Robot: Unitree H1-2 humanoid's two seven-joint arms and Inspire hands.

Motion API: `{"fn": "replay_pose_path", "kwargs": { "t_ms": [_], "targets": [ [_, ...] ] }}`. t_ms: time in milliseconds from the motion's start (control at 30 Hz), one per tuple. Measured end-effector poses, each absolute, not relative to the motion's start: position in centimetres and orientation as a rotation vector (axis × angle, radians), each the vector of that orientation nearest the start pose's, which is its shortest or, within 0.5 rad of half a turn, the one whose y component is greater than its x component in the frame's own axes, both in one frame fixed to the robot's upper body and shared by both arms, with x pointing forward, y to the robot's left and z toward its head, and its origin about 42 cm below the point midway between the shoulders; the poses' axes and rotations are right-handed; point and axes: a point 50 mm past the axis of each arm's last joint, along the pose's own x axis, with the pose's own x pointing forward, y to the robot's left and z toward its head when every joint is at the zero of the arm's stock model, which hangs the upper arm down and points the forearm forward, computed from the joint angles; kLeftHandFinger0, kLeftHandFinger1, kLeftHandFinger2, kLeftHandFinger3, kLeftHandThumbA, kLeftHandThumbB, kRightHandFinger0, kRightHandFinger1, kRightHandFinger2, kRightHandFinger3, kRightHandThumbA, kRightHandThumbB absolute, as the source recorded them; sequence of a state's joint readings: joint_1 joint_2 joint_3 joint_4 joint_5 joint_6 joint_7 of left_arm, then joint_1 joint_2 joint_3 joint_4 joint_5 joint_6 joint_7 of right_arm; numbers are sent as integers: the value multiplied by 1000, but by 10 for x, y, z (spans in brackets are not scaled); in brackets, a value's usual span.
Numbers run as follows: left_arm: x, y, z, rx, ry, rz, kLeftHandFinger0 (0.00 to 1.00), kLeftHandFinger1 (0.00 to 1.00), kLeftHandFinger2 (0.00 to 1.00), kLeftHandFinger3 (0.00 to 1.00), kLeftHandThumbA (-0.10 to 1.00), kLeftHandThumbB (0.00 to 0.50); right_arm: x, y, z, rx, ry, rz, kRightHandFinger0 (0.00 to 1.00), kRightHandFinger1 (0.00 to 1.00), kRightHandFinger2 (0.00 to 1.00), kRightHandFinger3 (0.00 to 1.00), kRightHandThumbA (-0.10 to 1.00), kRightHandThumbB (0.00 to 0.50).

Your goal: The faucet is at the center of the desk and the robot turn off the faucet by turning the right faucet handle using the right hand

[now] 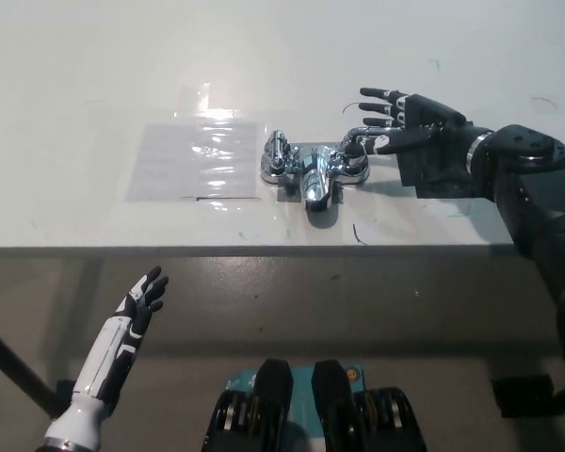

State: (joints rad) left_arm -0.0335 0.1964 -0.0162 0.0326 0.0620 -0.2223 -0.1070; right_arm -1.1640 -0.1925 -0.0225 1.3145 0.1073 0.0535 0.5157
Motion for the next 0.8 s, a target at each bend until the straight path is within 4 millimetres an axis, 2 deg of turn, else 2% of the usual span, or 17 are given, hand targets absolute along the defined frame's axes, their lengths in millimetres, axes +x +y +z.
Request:
{"fn": "replay_pose_path", "kwargs": {
  "t_ms": [300, 600, 800],
  "targets": [
    [296, 262, 117, 272, -214, -154, 1000, 1000, 1000, 1000, 1000, 425, 568, -186, 248, -1, 202, 581, 1000, 1000, 1000, 1000, 1000, 437],
    [297, 262, 118, 273, -218, -155, 1000, 1000, 1000, 1000, 1000, 437, 561, -180, 241, 53, 163, 592, 1000, 1000, 1000, 1000, 1000, 439],
    [297, 262, 118, 273, -218, -154, 1000, 1000, 1000, 1000, 1000, 432, 556, -176, 235, 81, 133, 583, 1000, 1000, 1000, 1000, 1000, 405]
  ]
}}
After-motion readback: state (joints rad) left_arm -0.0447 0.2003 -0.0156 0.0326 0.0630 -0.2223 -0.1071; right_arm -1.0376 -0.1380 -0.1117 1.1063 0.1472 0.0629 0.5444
